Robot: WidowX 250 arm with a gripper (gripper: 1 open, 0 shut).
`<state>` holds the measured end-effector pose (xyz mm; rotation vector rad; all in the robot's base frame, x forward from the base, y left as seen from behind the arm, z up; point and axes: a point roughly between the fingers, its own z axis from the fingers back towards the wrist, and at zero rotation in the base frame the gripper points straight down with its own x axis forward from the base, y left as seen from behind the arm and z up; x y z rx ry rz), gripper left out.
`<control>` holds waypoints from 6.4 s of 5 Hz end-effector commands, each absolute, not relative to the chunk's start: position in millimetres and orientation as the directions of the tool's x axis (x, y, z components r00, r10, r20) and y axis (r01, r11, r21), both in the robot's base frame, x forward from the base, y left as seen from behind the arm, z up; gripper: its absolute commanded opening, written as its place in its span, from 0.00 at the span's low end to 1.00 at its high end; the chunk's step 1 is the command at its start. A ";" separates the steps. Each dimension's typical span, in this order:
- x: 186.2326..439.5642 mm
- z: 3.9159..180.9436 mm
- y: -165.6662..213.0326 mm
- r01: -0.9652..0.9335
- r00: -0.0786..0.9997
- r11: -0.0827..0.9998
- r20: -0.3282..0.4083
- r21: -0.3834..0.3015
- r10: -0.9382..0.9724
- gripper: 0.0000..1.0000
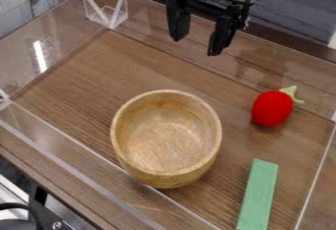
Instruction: Move the red object to the left side of the table
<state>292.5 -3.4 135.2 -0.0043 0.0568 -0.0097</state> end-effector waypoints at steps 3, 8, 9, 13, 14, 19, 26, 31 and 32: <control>316.5 109.8 -74.4 0.176 0.983 0.984 -0.045 -0.019 -0.177 1.00; 342.2 82.5 -121.9 0.256 0.966 0.967 0.030 -0.004 -0.256 1.00; 344.0 79.0 -123.1 0.251 0.967 0.968 0.042 0.002 -0.251 1.00; 351.2 66.7 -117.0 0.208 0.975 0.978 0.078 0.018 -0.209 1.00; 352.9 69.0 -113.9 0.194 0.977 0.981 0.089 0.022 -0.195 1.00; 349.9 94.1 -113.8 0.167 0.972 0.986 0.162 0.024 -0.169 1.00; 363.3 69.2 -105.2 0.133 0.984 0.991 0.115 0.008 -0.134 1.00; 362.7 91.4 -110.9 0.129 0.981 0.992 0.148 0.002 -0.128 1.00; 364.3 89.6 -111.6 0.131 0.980 0.991 0.151 0.002 -0.130 0.00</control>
